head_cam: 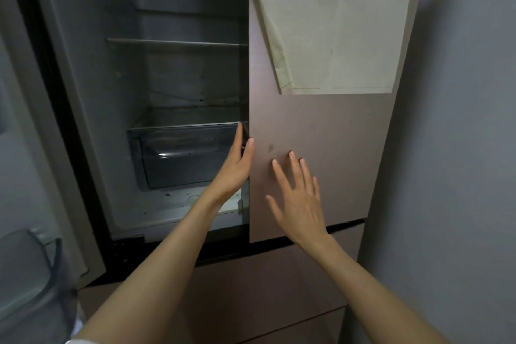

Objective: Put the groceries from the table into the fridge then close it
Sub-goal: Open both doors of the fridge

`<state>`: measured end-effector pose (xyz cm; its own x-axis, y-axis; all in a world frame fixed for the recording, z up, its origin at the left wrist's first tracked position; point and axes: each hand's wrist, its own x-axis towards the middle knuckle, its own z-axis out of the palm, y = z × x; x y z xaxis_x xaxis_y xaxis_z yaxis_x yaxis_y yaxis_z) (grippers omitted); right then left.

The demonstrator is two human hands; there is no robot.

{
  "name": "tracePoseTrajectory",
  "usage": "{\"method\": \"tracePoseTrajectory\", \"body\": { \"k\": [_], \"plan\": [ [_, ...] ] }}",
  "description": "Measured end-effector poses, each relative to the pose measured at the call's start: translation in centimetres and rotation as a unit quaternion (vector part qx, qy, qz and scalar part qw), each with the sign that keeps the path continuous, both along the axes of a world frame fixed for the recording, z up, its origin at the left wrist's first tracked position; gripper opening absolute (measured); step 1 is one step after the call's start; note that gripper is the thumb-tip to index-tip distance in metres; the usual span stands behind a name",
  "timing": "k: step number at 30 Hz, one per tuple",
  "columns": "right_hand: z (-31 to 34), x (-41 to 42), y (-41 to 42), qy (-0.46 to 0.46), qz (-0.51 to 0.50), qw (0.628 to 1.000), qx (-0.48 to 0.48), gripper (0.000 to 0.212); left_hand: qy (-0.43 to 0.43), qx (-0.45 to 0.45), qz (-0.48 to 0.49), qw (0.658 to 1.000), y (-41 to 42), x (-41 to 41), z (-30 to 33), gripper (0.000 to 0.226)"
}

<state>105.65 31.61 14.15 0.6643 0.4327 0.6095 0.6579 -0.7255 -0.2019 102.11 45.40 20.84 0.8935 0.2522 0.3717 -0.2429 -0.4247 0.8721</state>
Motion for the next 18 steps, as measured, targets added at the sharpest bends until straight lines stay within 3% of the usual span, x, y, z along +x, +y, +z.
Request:
{"method": "tracePoseTrajectory", "body": {
  "k": [4, 9, 18],
  "plan": [
    [0.3, 0.2, 0.1, -0.01, -0.012, 0.999, 0.03, 0.072, -0.045, -0.07, -0.02, 0.996, 0.5, 0.7, -0.9, 0.066],
    [0.4, -0.6, 0.2, 0.039, -0.001, 0.999, 0.025, 0.072, -0.071, -0.085, 0.002, 0.994, 0.3, 0.6, -0.9, 0.059],
    [0.2, -3.0, -0.7, 0.085, 0.014, 0.993, 0.076, 0.078, -0.077, -0.037, 0.023, 0.996, -1.2, -1.5, -1.8, 0.061]
  ]
}}
